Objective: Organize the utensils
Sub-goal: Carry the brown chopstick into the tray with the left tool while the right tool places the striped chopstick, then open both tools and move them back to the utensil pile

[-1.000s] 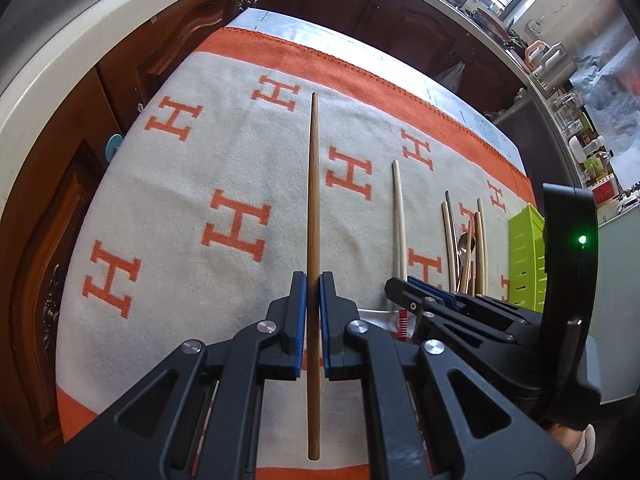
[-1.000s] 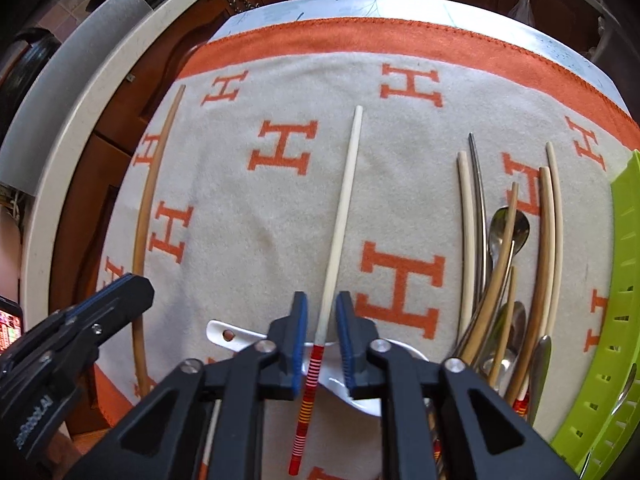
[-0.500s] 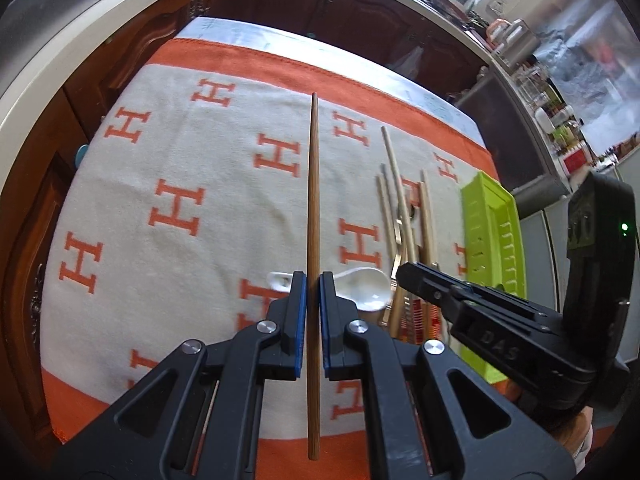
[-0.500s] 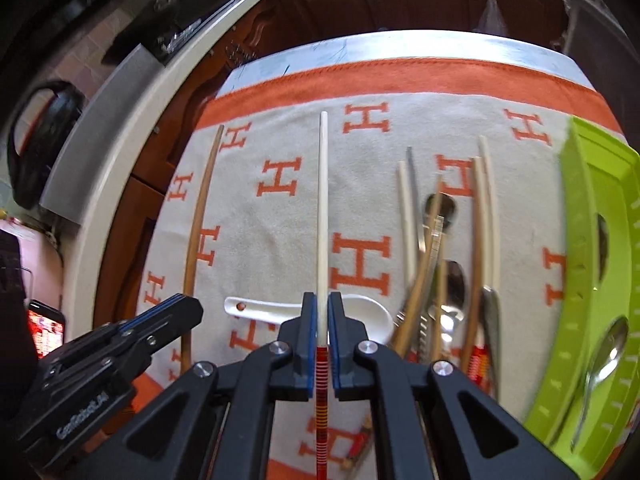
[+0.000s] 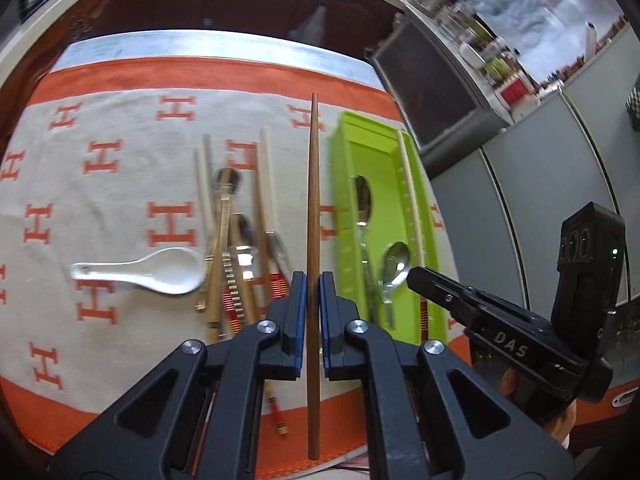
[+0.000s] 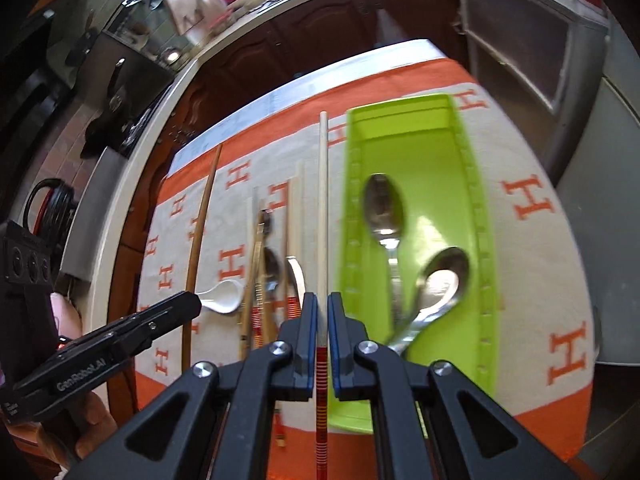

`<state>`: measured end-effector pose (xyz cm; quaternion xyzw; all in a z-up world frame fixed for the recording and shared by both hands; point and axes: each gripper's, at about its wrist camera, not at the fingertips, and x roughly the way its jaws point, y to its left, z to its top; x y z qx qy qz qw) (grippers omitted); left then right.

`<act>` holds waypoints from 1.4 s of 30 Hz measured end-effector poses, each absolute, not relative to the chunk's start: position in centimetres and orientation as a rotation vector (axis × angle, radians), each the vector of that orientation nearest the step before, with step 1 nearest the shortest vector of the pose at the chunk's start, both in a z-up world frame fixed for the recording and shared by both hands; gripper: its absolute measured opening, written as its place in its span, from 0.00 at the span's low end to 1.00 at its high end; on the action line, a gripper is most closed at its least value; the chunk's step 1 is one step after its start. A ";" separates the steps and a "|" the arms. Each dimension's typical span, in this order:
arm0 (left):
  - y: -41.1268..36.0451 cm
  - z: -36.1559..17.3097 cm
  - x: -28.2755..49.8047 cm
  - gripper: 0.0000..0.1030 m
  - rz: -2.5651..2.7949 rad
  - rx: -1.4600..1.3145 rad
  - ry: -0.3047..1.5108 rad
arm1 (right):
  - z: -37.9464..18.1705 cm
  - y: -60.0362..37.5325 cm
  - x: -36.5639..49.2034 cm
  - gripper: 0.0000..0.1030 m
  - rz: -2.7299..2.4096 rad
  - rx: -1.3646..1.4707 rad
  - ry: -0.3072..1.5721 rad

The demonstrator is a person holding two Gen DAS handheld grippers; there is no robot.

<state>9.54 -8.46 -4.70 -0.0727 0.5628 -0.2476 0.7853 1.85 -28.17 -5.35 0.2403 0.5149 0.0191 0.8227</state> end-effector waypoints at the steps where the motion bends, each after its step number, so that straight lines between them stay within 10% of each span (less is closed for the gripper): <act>1: -9.7 -4.6 9.5 0.04 -0.546 -0.147 1.219 | -5.7 -28.8 1.8 0.05 0.028 0.517 1.099; 24: -20.2 -8.5 11.6 0.05 -0.545 0.005 1.248 | -9.4 -34.3 3.3 0.11 -0.083 0.546 1.130; 33: -18.0 -6.7 10.3 0.35 -0.517 -0.017 1.208 | -8.6 -33.9 2.2 0.12 -0.096 0.530 1.104; 42: -12.8 -5.2 8.9 0.38 -0.418 -0.039 1.141 | -7.3 -31.7 0.6 0.12 -0.074 0.480 1.078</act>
